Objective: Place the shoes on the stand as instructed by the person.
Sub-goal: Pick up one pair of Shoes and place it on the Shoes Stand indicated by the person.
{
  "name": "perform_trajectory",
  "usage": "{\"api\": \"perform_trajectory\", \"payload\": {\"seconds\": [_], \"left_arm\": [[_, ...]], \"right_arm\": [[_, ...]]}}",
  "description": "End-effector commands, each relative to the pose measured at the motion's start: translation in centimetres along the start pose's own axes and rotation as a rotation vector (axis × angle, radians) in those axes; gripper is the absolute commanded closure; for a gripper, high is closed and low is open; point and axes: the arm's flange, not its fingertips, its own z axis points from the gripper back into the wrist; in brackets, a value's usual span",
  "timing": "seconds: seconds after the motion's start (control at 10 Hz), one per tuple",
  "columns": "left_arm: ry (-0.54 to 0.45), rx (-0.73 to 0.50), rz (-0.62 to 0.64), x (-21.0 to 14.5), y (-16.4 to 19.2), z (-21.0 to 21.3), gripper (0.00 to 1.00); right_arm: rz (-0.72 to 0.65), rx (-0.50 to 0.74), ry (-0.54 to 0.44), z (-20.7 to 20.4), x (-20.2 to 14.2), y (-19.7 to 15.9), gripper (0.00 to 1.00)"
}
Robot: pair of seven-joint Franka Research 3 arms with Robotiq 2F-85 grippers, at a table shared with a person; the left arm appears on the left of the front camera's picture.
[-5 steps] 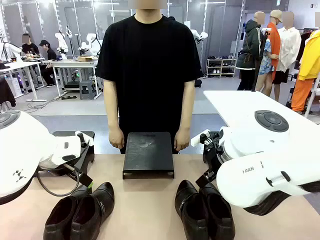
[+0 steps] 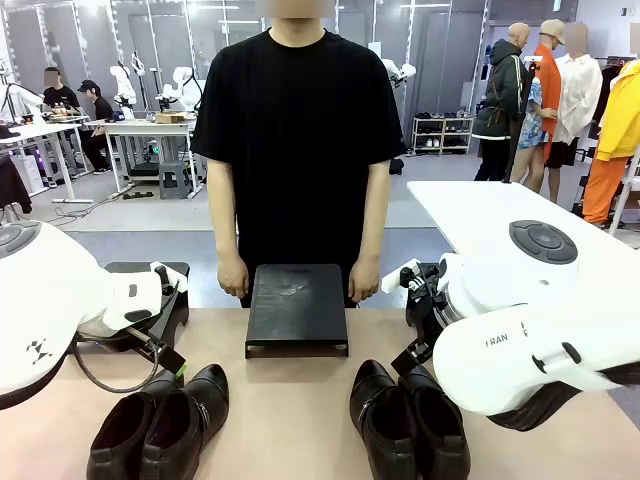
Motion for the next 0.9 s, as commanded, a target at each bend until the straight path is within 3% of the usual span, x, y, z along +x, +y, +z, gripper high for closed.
{"api": "perform_trajectory", "payload": {"seconds": [0.0,0.5,0.8], "left_arm": [[0.0,0.0,0.0,0.0,0.0,0.0,0.0],[0.0,0.0,0.0,0.0,0.0,0.0,0.0],[0.008,-0.057,-0.011,2.3,1.8,4.0,0.0]], "right_arm": [[-0.001,0.0,0.0,0.0,0.0,0.0,0.0],[0.0,0.0,0.0,0.0,0.0,0.0,0.0],[-0.035,0.092,-0.003,3.6,2.4,-1.8,0.0]]}}
